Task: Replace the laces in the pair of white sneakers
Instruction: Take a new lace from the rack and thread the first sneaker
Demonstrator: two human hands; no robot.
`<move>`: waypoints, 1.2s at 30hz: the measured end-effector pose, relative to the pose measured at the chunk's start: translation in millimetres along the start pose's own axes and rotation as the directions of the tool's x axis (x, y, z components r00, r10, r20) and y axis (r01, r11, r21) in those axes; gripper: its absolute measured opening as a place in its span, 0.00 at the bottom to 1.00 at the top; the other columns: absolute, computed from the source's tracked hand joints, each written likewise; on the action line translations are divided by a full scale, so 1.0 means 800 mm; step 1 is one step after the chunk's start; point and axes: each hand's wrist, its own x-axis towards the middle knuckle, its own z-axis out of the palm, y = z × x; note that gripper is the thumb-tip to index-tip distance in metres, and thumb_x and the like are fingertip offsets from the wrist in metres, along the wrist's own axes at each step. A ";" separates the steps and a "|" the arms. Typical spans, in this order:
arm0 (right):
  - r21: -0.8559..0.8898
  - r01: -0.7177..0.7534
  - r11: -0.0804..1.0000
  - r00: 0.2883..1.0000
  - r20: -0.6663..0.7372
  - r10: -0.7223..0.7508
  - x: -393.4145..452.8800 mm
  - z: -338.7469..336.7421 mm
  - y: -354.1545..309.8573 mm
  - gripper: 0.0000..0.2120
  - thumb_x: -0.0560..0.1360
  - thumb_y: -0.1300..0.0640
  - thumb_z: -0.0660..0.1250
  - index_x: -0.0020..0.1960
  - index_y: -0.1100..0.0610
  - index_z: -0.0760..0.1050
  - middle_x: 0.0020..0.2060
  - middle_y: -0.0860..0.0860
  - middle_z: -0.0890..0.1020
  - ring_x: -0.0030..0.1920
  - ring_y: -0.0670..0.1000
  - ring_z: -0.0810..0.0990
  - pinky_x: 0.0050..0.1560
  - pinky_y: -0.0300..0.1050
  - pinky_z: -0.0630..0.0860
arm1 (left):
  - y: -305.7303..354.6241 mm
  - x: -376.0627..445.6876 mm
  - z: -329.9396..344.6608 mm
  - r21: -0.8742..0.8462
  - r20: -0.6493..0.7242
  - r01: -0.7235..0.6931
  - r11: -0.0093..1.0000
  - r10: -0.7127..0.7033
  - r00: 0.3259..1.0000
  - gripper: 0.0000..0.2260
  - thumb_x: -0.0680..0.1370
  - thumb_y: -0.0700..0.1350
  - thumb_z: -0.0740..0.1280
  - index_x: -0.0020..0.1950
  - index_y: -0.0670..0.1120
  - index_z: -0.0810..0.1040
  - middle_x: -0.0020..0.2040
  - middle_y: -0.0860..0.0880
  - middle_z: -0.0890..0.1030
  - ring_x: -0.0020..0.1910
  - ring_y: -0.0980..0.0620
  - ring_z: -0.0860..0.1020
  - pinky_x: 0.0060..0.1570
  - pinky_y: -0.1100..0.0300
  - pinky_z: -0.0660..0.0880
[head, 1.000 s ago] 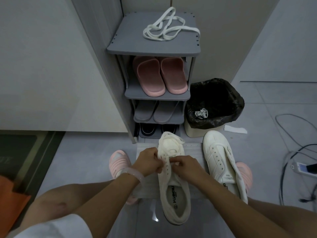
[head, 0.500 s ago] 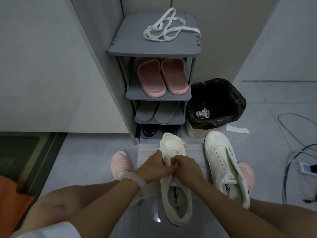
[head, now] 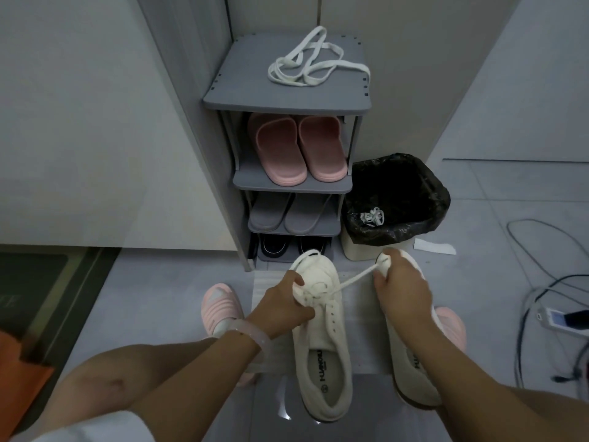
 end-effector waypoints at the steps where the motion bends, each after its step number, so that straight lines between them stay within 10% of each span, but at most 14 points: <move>1: -0.015 0.110 0.994 0.991 0.083 -0.108 -0.008 0.005 -0.008 0.14 0.77 0.60 0.60 0.62 0.57 0.72 0.48 0.54 0.78 0.49 0.54 0.77 0.44 0.43 0.69 | 0.000 -0.001 0.000 0.005 0.004 -0.003 1.000 0.003 1.000 0.14 0.70 0.40 0.68 0.52 0.49 0.69 0.37 0.51 0.77 0.34 0.58 0.76 0.31 0.71 0.73; 6: -0.173 0.554 0.815 0.796 0.398 -0.457 -0.037 0.045 -0.031 0.14 0.79 0.56 0.57 0.64 0.52 0.69 0.59 0.50 0.69 0.60 0.49 0.67 0.46 0.39 0.68 | -0.001 0.000 0.002 0.117 -0.028 0.019 0.993 -0.015 0.999 0.08 0.72 0.43 0.68 0.50 0.47 0.74 0.42 0.54 0.74 0.39 0.59 0.74 0.32 0.75 0.68; 15: -0.248 0.587 0.771 0.807 0.252 -0.534 -0.037 0.038 -0.041 0.07 0.70 0.64 0.67 0.48 0.58 0.75 0.49 0.53 0.74 0.50 0.52 0.74 0.38 0.39 0.68 | -0.003 0.006 0.012 0.179 0.043 0.004 0.984 -0.012 0.999 0.13 0.71 0.47 0.69 0.48 0.48 0.66 0.40 0.54 0.73 0.36 0.60 0.71 0.33 0.68 0.68; 22: -0.294 0.130 0.947 0.990 -0.018 -0.142 0.006 -0.003 -0.009 0.10 0.75 0.65 0.61 0.55 0.63 0.75 0.56 0.58 0.71 0.55 0.57 0.69 0.45 0.45 0.67 | -0.006 0.005 -0.005 -0.011 0.071 0.092 0.996 -0.091 0.993 0.19 0.70 0.40 0.68 0.56 0.50 0.64 0.36 0.51 0.77 0.34 0.57 0.76 0.39 0.64 0.77; 29: -0.124 0.554 0.823 0.798 0.359 -0.484 -0.032 0.042 -0.034 0.15 0.77 0.53 0.59 0.62 0.52 0.73 0.61 0.50 0.70 0.61 0.51 0.66 0.60 0.44 0.65 | 0.001 0.002 0.002 0.166 0.007 -0.040 0.985 0.039 0.999 0.19 0.69 0.42 0.70 0.55 0.49 0.64 0.42 0.51 0.75 0.39 0.56 0.74 0.33 0.69 0.69; 36: -0.246 0.589 0.770 0.793 0.360 -0.491 -0.031 0.046 -0.036 0.13 0.77 0.60 0.57 0.61 0.57 0.69 0.59 0.53 0.69 0.59 0.53 0.67 0.57 0.45 0.66 | 0.002 0.005 -0.001 0.147 0.018 -0.004 0.989 0.001 1.000 0.20 0.69 0.42 0.70 0.55 0.48 0.64 0.45 0.49 0.77 0.40 0.56 0.74 0.35 0.68 0.70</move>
